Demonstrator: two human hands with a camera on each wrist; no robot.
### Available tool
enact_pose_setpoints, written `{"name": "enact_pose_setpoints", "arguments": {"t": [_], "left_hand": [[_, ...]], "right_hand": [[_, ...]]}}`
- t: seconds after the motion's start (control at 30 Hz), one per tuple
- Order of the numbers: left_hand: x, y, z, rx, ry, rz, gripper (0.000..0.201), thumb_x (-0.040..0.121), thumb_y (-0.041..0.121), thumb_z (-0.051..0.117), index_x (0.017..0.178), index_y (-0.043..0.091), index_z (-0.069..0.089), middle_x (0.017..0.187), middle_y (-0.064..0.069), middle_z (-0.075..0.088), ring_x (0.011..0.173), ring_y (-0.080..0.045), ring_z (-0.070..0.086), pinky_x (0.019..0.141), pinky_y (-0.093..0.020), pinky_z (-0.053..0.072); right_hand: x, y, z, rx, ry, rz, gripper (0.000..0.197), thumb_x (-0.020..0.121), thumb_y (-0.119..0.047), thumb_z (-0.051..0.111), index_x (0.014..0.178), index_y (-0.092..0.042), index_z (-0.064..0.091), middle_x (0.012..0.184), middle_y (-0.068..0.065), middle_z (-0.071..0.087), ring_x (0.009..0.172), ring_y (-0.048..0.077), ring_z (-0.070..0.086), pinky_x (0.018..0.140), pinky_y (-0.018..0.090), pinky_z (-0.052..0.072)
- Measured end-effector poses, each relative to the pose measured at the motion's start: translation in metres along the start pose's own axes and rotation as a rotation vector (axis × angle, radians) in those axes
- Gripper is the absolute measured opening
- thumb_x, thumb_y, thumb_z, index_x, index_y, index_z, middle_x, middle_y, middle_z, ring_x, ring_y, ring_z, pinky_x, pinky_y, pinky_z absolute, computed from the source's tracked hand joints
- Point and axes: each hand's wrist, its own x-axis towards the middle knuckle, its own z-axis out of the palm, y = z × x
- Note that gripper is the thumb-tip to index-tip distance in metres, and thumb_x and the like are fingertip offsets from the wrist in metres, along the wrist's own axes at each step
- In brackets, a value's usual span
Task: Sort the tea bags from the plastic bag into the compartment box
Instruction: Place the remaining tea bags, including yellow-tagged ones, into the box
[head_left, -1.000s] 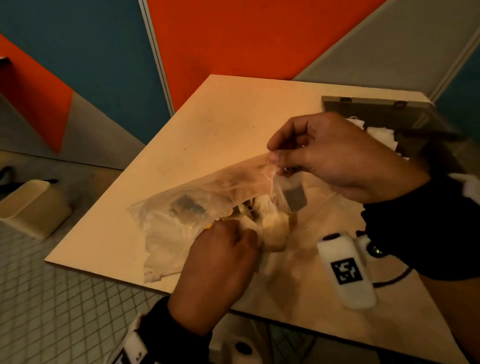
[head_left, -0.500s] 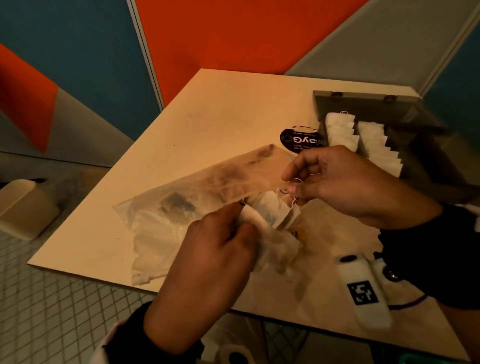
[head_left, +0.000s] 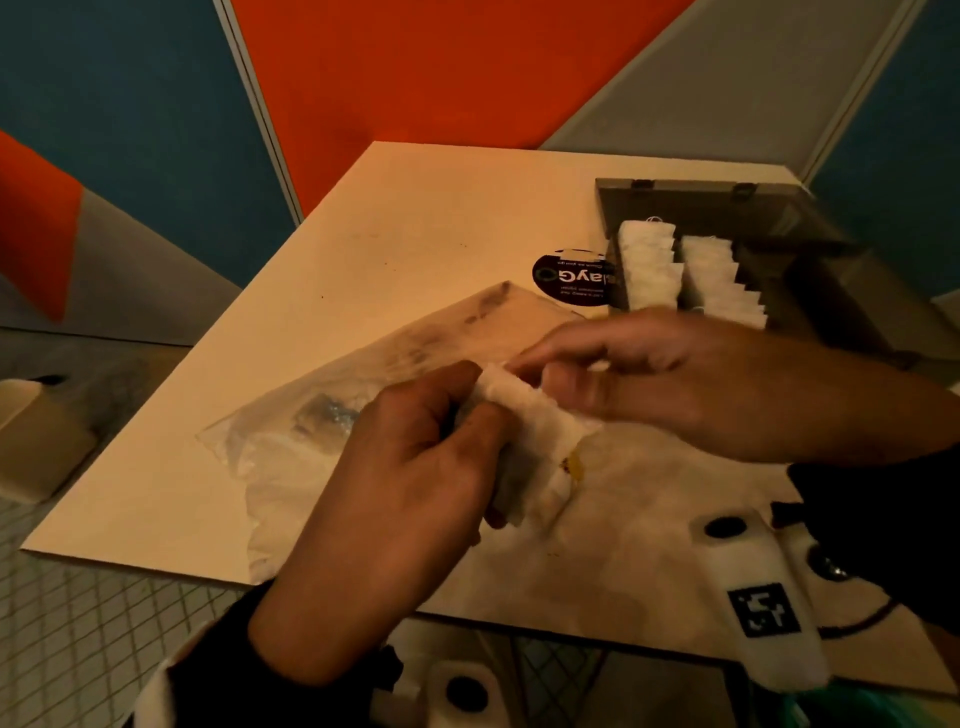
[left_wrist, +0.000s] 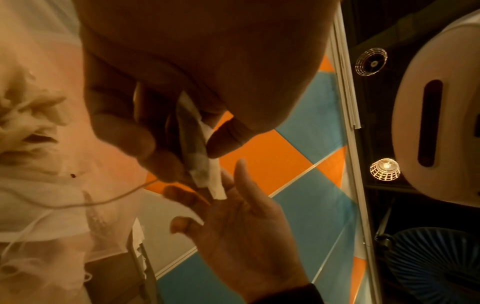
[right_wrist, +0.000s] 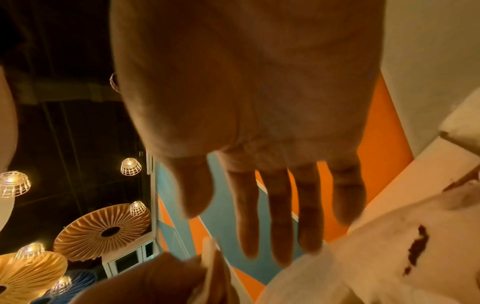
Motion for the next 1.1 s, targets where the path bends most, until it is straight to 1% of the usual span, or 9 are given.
{"name": "enact_pose_setpoints", "arguments": {"t": [0.1,0.3,0.47,0.57,0.63,0.73,0.8,0.93,1.1], "left_hand": [[0.002,0.006,0.000,0.034,0.004,0.089,0.025,0.095,0.022,0.051,0.078,0.014,0.069,0.061,-0.010,0.066,0.050,-0.022,0.061,0.049,-0.046,0.050],[0.002,-0.002,-0.002,-0.187,-0.142,0.007,0.029,0.097,0.018,0.053,0.074,0.014,0.071,0.057,-0.010,0.063,0.046,-0.026,0.058,0.042,-0.040,0.046],[0.000,-0.013,-0.009,-0.501,-0.285,-0.148,0.011,0.072,0.017,0.064,0.072,0.012,0.073,0.055,-0.015,0.060,0.042,-0.029,0.055,0.047,-0.031,0.045],[0.000,-0.020,-0.013,-0.626,-0.314,-0.229,0.030,0.059,0.020,0.068,0.075,-0.005,0.062,0.055,-0.020,0.057,0.041,-0.027,0.056,0.049,-0.030,0.045],[0.001,-0.023,-0.014,-0.667,-0.328,-0.252,0.031,0.058,0.019,0.067,0.071,-0.007,0.057,0.054,-0.022,0.053,0.040,-0.027,0.055,0.048,-0.028,0.045],[0.002,-0.023,-0.014,-0.633,-0.358,-0.304,0.025,0.063,0.018,0.064,0.074,-0.004,0.060,0.056,-0.021,0.054,0.040,-0.030,0.053,0.044,-0.028,0.045],[0.004,-0.027,-0.009,-0.477,-0.278,-0.356,0.025,0.069,0.015,0.066,0.084,-0.004,0.062,0.058,-0.019,0.058,0.042,-0.031,0.053,0.045,-0.029,0.044],[0.006,-0.032,0.004,-0.209,-0.102,-0.392,0.019,0.095,0.015,0.053,0.093,0.004,0.068,0.060,-0.014,0.065,0.043,-0.031,0.055,0.040,-0.029,0.046],[0.004,-0.031,0.004,-0.140,-0.084,-0.400,0.020,0.096,0.021,0.054,0.096,0.010,0.070,0.076,-0.012,0.069,0.048,-0.026,0.061,0.043,-0.031,0.050]], "right_hand": [[0.001,0.006,0.005,-0.032,-0.131,-0.005,0.040,0.087,-0.059,0.044,0.096,-0.031,0.071,0.094,-0.009,0.069,0.086,0.006,0.063,0.079,0.025,0.051],[-0.012,0.029,-0.012,0.101,-0.085,0.004,0.029,0.090,-0.045,0.051,0.071,-0.030,0.068,0.078,-0.011,0.067,0.080,0.003,0.062,0.081,0.019,0.049],[-0.020,0.049,-0.023,0.044,-0.049,0.143,0.032,0.084,-0.048,0.048,0.073,-0.025,0.067,0.081,-0.004,0.069,0.080,0.008,0.063,0.076,0.018,0.050],[-0.017,0.065,-0.024,0.002,0.028,0.267,0.034,0.086,-0.045,0.050,0.074,-0.019,0.068,0.074,-0.004,0.068,0.071,0.005,0.061,0.069,0.015,0.049],[-0.012,0.083,-0.024,-0.162,0.078,0.403,0.032,0.092,-0.039,0.054,0.074,-0.018,0.069,0.071,-0.003,0.067,0.070,0.008,0.061,0.073,0.023,0.052],[-0.006,0.099,-0.019,-0.681,0.194,0.666,0.028,0.098,-0.038,0.049,0.081,-0.022,0.065,0.078,-0.002,0.064,0.075,0.014,0.060,0.083,0.039,0.053],[-0.002,0.091,-0.012,-0.792,0.272,0.688,0.026,0.098,-0.042,0.047,0.079,-0.027,0.058,0.076,-0.004,0.060,0.073,0.013,0.057,0.080,0.038,0.053],[0.019,0.061,0.007,-0.333,0.217,0.492,0.029,0.090,-0.045,0.061,0.075,-0.021,0.068,0.069,-0.003,0.067,0.067,0.012,0.063,0.065,0.029,0.049],[0.054,0.056,0.025,-0.104,0.267,0.454,0.022,0.084,-0.037,0.072,0.087,-0.016,0.077,0.058,-0.011,0.061,0.058,0.003,0.058,0.059,0.025,0.047]]}}
